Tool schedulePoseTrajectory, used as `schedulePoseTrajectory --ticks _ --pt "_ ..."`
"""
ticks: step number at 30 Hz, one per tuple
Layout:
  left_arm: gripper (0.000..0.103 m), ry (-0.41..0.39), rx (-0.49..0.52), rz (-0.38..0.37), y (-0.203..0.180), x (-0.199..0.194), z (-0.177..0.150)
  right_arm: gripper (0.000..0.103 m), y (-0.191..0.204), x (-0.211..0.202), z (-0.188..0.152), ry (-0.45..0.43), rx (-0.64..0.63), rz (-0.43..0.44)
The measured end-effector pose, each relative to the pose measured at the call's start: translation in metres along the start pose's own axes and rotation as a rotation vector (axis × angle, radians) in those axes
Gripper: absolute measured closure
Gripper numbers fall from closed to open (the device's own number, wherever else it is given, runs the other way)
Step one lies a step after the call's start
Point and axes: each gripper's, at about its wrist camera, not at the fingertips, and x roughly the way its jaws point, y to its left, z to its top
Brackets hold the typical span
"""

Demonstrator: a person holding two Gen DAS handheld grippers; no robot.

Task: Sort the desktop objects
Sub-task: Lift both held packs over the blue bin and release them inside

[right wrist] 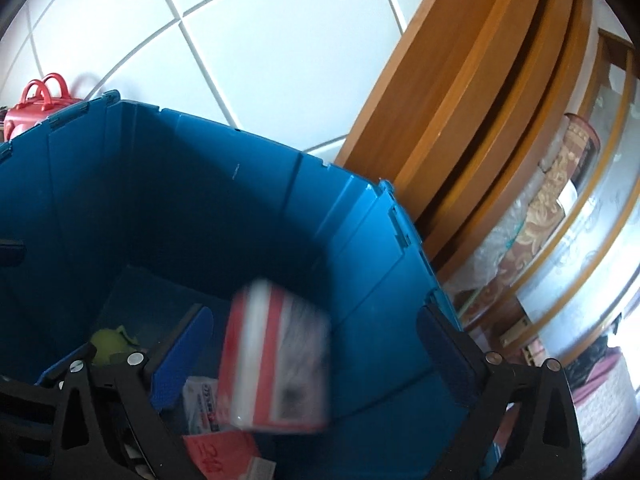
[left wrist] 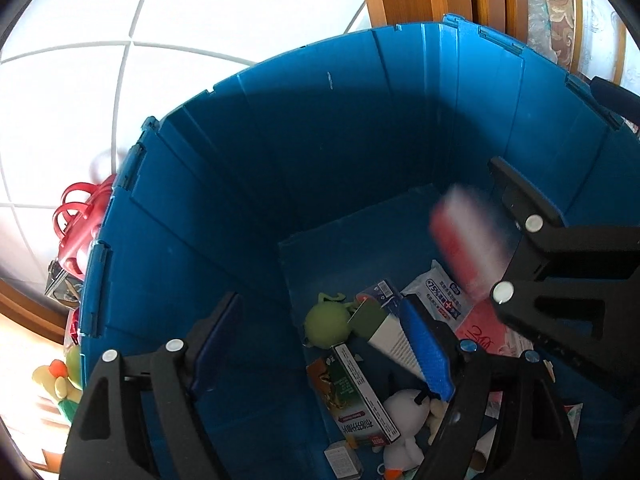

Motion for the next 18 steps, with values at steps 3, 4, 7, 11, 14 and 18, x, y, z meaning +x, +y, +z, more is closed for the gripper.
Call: schedulePoseTrajectory --ticks 3,4,7,11,14,18 --pt "0.023 0.004 -0.01 -0.006 0.003 0.001 0.001 0.0 0.003 -0.003 0.0 0.003 0.001 0.005" --pt "0.023 0.005 -0.013 -0.008 0.003 0.001 0.001 0.0 0.001 -0.003 0.001 0.003 0.004 0.007" --pt "0.023 0.004 -0.014 -0.011 0.004 0.0 0.001 0.0 -0.001 -0.006 0.002 -0.004 0.016 0.01" --pt "0.023 -0.003 -0.018 -0.027 0.007 -0.007 -0.002 0.0 -0.006 -0.013 0.004 -0.003 0.042 0.015" --pt "0.023 -0.013 -0.022 -0.038 0.011 -0.021 -0.007 0.0 -0.015 -0.024 0.01 0.008 0.06 0.019" --pt "0.023 -0.056 -0.046 -0.06 0.024 -0.056 -0.016 0.0 -0.027 -0.057 0.017 -0.009 0.079 0.043"
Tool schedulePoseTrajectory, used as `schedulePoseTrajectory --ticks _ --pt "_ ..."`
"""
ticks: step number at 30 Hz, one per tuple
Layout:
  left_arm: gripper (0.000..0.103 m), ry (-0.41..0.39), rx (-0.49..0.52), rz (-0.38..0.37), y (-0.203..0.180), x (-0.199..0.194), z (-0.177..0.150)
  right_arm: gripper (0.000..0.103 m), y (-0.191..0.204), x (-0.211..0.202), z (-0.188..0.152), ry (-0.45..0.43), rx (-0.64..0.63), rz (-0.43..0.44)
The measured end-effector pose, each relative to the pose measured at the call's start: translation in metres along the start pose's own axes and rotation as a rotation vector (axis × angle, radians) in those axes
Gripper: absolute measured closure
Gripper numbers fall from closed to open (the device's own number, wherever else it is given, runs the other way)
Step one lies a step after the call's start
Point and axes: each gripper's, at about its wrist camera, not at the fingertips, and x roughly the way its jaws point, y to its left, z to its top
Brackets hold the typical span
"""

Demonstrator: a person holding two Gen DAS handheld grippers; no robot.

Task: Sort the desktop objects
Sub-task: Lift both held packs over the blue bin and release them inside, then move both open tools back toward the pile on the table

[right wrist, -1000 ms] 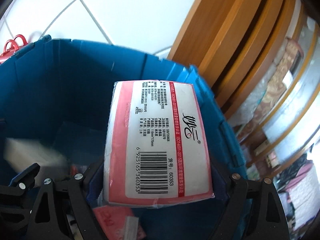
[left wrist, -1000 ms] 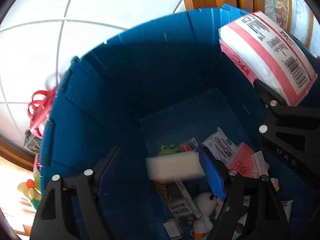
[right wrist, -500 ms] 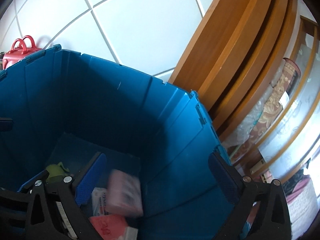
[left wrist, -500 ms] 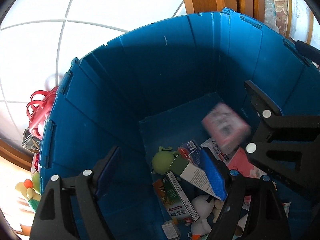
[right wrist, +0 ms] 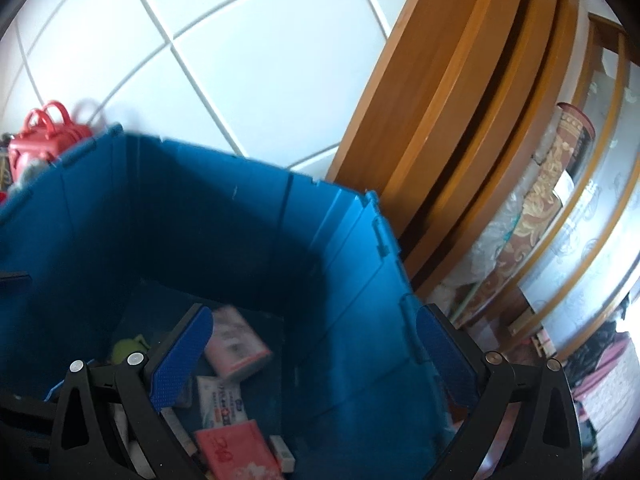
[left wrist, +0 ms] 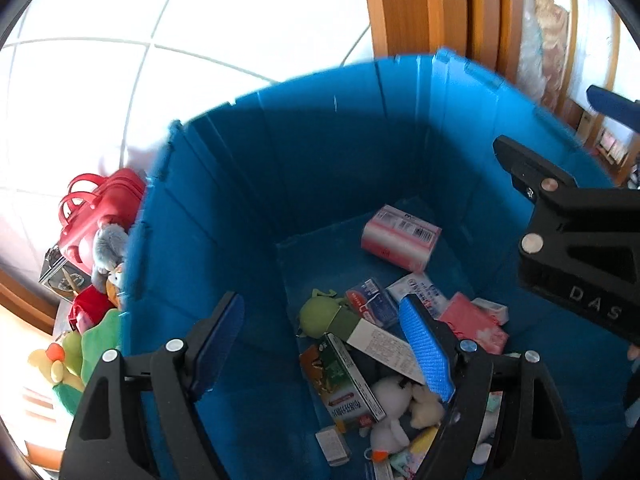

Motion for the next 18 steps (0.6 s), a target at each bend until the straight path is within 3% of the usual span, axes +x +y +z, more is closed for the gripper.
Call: schedulePoseTrajectory --ticks 9,18 --pt "0.023 -0.193 -0.046 -0.048 0.031 -0.091 -0.042 0.0 -0.007 -0.094 -0.003 -0.065 0.045 0.022" --pt "0.023 -0.363 -0.164 -0.028 0.1 -0.155 -0.114 0.0 0.033 -0.184 -0.014 -0.18 0.098 0.174"
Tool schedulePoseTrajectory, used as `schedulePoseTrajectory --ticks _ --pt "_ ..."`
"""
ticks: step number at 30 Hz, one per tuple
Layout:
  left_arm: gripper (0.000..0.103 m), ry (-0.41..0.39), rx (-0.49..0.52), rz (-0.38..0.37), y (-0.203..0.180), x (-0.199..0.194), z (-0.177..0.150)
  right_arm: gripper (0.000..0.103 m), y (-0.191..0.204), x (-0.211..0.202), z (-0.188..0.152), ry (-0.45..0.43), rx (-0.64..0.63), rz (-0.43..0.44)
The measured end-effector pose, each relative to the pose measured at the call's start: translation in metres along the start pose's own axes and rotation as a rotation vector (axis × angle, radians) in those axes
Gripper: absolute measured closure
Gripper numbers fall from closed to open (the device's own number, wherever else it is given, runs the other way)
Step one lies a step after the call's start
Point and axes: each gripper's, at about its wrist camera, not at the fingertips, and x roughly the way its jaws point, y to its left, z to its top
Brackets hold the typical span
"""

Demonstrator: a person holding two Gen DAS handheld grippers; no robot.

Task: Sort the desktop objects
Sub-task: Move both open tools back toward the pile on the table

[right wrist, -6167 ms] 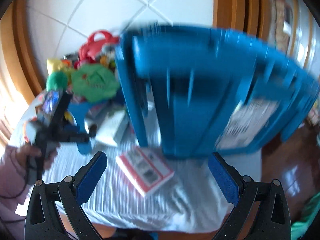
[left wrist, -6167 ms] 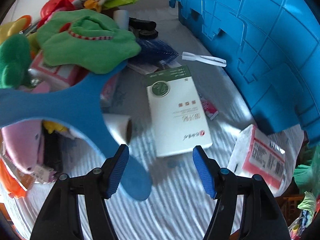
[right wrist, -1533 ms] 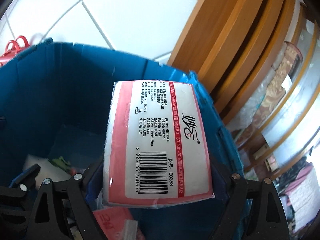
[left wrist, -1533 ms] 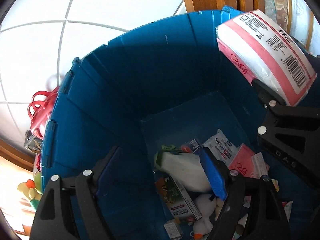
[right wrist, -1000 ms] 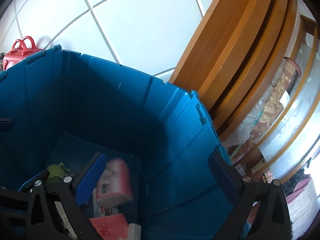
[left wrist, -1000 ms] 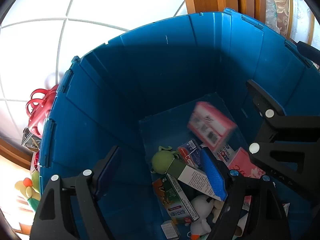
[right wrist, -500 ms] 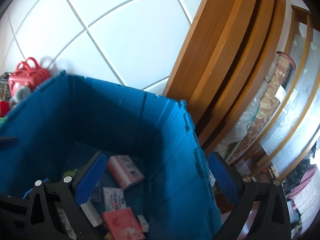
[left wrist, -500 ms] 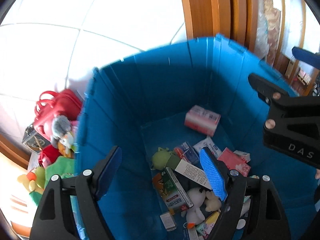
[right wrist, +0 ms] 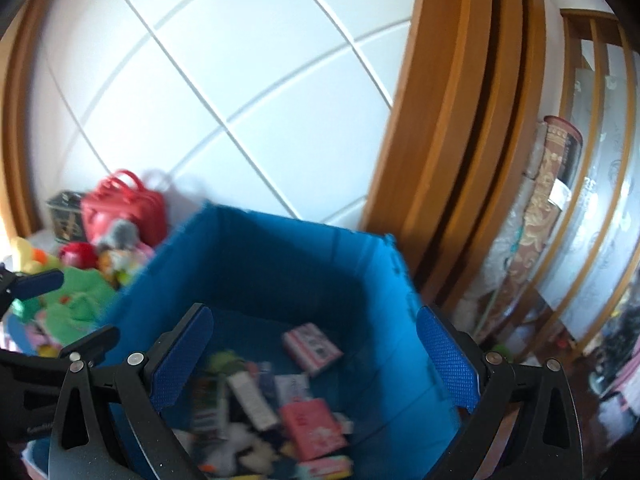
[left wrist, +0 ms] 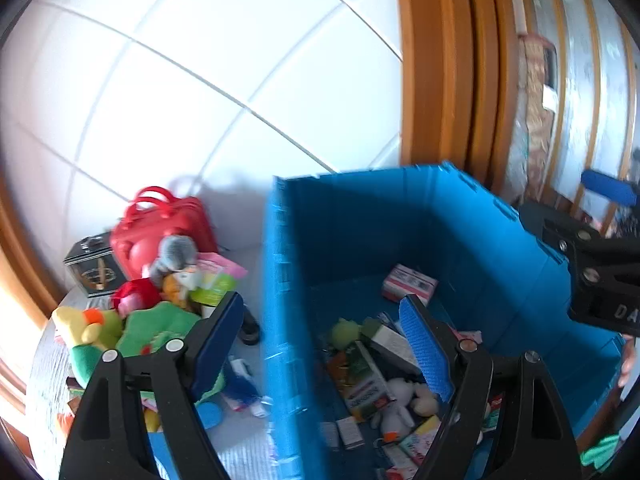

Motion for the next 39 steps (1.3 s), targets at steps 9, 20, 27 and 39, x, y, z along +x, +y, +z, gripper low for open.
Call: schedulePoseTrajectory --ticks 9,20,27,39 --pt "0.023 -0.041 -0.089 0.141 0.107 -0.035 -0.05 0.0 0.117 -0.047 -0.005 -0.154 -0.014 0.201" --pt "0.023 0.053 -0.178 0.321 0.265 -0.042 -0.133 0.0 0.261 -0.032 -0.007 -0.111 0.057 0.446" --pt "0.023 0.162 -0.232 0.409 0.338 -0.023 -0.206 0.0 0.337 0.026 -0.059 0.084 0.04 0.492" --pt "0.023 0.396 -0.387 0.397 0.386 0.034 -0.326 0.0 0.407 0.107 -0.185 0.469 0.003 0.493"
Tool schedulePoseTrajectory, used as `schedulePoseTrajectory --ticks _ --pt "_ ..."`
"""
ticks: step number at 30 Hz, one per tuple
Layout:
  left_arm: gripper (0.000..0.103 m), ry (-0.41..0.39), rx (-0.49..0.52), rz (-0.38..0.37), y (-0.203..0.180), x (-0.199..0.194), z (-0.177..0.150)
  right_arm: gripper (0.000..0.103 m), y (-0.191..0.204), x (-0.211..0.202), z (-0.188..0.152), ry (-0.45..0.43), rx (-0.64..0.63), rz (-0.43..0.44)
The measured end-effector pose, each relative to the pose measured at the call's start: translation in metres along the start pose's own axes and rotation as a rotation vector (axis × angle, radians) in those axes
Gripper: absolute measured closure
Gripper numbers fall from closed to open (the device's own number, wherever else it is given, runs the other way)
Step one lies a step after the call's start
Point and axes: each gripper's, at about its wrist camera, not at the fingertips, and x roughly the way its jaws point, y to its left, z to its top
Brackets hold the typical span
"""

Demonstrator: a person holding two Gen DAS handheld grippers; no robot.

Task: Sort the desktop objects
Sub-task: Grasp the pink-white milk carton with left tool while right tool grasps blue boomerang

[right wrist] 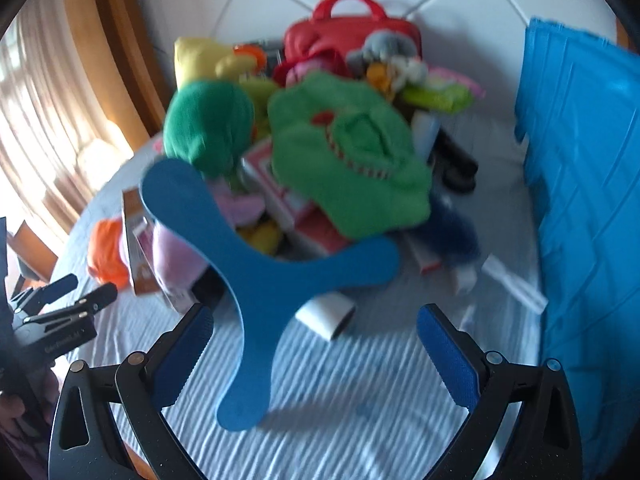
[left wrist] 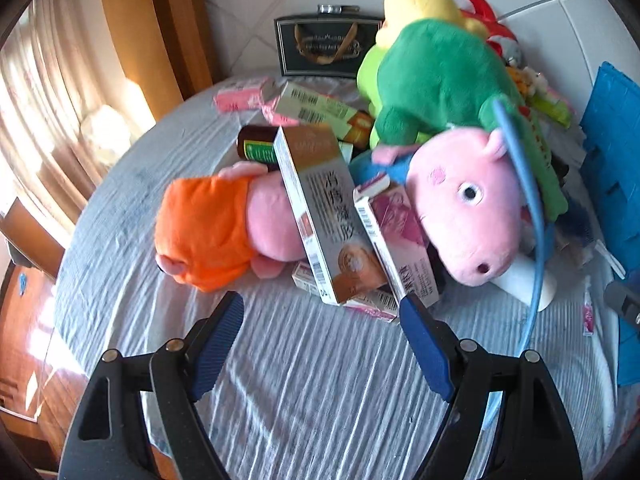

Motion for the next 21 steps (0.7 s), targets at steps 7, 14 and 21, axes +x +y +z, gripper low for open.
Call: schedulePoseTrajectory --ticks 7,14,21 --pt "0.034 0.002 0.024 -0.039 -0.031 0.027 0.004 0.0 -0.005 0.027 -0.01 0.083 0.055 -0.003" --pt "0.043 0.026 0.028 -0.05 -0.055 0.056 0.02 0.005 -0.005 0.039 0.0 0.109 0.064 0.038" --pt "0.043 0.033 0.069 -0.034 -0.066 0.07 0.021 0.015 0.005 0.072 0.008 0.148 0.065 0.093"
